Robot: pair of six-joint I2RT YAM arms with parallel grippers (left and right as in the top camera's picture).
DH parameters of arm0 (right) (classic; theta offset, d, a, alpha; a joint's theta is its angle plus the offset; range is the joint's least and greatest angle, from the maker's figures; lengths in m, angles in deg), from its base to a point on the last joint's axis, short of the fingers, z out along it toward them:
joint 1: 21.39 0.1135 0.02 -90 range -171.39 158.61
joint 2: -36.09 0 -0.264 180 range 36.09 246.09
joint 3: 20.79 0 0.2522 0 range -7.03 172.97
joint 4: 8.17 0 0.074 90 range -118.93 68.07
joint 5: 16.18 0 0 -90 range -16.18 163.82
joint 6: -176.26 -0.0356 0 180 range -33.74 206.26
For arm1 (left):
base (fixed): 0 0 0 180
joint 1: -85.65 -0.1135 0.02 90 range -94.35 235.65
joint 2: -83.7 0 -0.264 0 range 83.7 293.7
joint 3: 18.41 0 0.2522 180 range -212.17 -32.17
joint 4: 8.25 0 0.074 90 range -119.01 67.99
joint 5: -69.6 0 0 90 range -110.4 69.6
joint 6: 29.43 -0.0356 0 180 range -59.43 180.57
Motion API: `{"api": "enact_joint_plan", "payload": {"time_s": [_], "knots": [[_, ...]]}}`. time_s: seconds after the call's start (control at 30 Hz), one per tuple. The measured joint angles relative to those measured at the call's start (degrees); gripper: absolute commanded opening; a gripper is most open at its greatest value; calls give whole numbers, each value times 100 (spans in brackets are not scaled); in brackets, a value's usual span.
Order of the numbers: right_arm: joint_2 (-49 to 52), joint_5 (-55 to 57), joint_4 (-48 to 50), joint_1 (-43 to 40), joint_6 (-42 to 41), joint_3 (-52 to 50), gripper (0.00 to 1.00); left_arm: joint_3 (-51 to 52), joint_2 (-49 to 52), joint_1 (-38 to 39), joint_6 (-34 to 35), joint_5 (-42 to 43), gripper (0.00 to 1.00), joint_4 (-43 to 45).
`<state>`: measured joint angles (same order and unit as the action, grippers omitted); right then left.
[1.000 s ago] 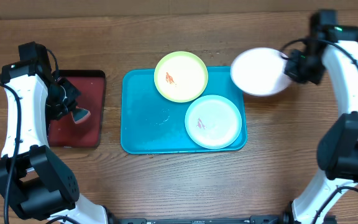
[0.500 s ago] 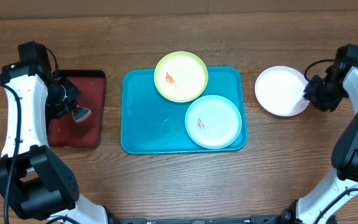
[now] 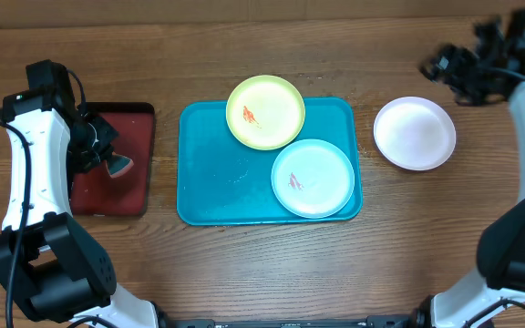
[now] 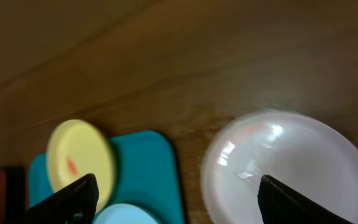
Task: Clean dirty plates on tray and stack at the side
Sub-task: 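Reach the right gripper to the yellow plate and grip its rim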
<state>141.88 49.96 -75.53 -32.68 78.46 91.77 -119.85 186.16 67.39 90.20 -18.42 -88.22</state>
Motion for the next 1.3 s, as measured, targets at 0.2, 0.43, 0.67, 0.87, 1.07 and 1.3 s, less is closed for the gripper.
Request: {"api": "enact_joint_plan", "payload": {"time_s": [0.2,0.43,0.67,0.87,1.07,1.3], "knots": [[214,450,962,1486,138,0,85,0,0,7,-2,0,4,4],[1344,1587,1759,2837,463,-48,84,0,0,28,-48,0,4,2],[2103,2065,2065,3292,861,-98,77,0,0,31,-131,0,4,2],[2361,2221,2367,3482,1139,-98,57,0,0,66,-131,0,4,2],[2413,2280,2496,3534,1263,-101,24,0,0,66,-131,0,4,2],[2413,2039,2133,3556,1152,-81,4,0,0,66,-131,0,4,7]]}}
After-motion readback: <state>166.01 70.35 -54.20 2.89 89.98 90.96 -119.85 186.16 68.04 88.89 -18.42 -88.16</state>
